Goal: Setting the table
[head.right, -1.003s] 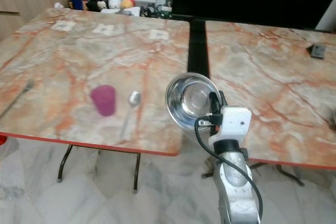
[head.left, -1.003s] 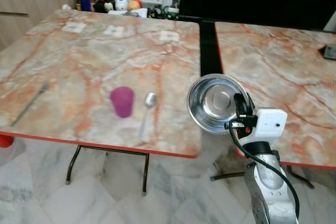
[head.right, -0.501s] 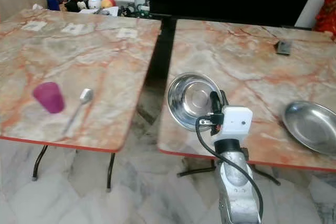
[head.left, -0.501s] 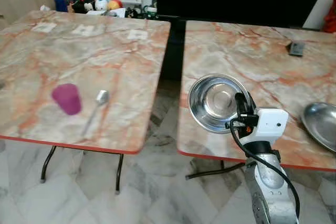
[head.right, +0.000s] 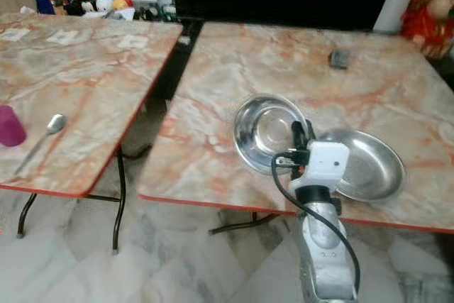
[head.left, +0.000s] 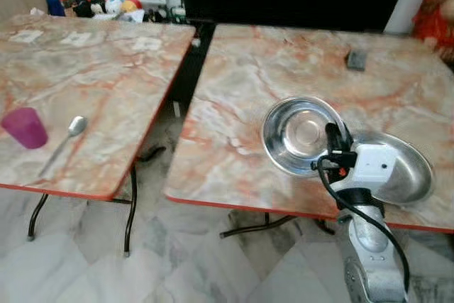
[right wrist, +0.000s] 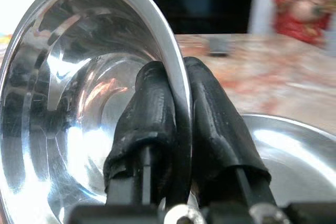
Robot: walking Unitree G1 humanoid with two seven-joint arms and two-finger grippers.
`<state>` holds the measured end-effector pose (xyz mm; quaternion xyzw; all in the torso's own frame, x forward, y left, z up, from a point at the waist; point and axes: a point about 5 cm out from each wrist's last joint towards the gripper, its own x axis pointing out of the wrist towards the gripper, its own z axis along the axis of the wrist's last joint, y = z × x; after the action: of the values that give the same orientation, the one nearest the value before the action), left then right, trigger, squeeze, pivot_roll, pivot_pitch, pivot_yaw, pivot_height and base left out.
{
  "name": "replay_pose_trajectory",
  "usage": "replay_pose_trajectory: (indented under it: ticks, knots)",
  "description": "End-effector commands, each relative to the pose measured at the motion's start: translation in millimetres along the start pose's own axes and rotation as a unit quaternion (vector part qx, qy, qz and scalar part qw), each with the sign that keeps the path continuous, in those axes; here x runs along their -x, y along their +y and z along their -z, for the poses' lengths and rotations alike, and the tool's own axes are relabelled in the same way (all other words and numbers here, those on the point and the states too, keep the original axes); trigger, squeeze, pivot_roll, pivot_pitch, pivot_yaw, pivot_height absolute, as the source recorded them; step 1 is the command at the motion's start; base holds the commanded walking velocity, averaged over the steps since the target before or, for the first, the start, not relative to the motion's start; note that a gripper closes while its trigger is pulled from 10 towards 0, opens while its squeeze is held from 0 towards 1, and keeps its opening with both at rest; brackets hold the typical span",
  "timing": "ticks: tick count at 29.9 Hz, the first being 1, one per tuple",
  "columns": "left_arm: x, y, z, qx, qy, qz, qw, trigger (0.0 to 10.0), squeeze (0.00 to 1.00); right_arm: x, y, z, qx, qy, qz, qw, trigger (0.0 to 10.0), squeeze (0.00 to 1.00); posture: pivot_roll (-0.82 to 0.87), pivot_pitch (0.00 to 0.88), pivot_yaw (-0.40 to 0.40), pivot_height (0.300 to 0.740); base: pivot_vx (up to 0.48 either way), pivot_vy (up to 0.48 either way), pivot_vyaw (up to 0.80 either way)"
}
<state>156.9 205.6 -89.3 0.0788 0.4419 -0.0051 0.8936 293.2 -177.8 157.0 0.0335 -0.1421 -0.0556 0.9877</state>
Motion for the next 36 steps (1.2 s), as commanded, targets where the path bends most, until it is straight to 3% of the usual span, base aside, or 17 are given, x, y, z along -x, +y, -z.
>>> replay_pose_trajectory:
  ticks: [1,10,15,20,36]
  knots:
    - [3.0,-1.0,12.5,-0.002,0.025,0.004,1.000,10.0,0.00,-7.6,-3.6,-5.1,-0.021,-0.005,0.025,0.999,10.0,0.00,-0.05,0.139,-0.031,0.740,0.000,0.000,0.00]
    - [3.9,-2.8,15.0,-0.004,0.026,0.006,1.000,10.0,0.00,-23.8,-31.5,-4.3,-0.043,0.013,0.125,0.991,10.0,0.00,-0.05,0.142,-0.031,0.740,0.000,0.000,0.00]
    - [4.5,-1.4,16.1,-0.012,0.025,0.004,1.000,10.0,0.00,-21.3,-24.2,-2.4,-0.046,0.015,0.110,0.993,10.0,0.00,-0.05,0.144,-0.031,0.740,0.000,0.000,0.00]
    - [4.6,-1.3,16.1,-0.017,0.025,0.004,1.000,10.0,0.00,-19.2,-18.8,2.6,-0.040,0.032,0.106,0.993,10.0,0.00,-0.05,0.145,-0.030,0.740,0.000,-0.438,0.00]
    - [3.8,-2.6,14.1,-0.003,0.021,0.001,1.000,10.0,0.00,-20.2,-12.3,4.1,-0.059,0.033,0.095,0.993,10.0,0.00,-0.04,0.147,-0.034,0.740,0.000,-0.015,-0.72]
